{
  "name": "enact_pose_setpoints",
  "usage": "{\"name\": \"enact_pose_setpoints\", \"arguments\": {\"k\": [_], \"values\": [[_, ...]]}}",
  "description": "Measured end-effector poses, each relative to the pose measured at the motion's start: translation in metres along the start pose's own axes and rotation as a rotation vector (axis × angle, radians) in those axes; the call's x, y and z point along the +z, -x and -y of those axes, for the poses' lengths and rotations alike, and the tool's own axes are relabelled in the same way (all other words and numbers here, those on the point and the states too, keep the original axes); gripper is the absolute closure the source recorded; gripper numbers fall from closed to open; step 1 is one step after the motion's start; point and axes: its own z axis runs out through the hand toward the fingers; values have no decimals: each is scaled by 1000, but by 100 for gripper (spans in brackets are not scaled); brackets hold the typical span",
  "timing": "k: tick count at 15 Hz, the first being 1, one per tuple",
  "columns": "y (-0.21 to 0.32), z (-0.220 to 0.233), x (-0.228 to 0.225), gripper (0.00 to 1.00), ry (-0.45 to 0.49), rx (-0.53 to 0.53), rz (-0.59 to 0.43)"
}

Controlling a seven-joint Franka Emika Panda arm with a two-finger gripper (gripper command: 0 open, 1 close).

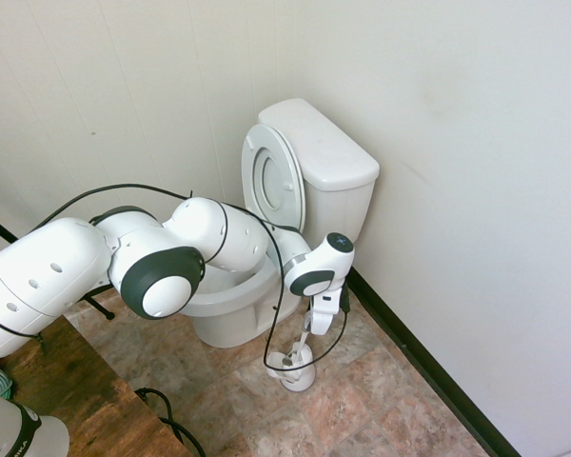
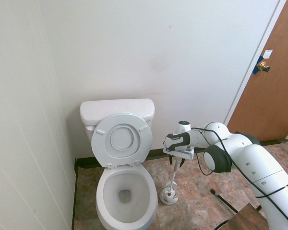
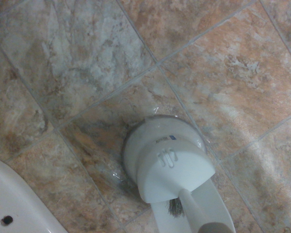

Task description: Clean the toilet

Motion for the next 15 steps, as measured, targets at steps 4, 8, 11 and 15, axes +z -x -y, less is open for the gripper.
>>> {"name": "enact_pose_setpoints", "arguments": {"k": [4, 8, 11, 15], "values": [[-5, -2, 4, 100, 5, 1, 5], [-4, -2, 6, 100, 3, -15, 8], [-3, -8, 9, 100, -35, -40, -3], [-1, -37, 14, 100, -98, -72, -27]]}}
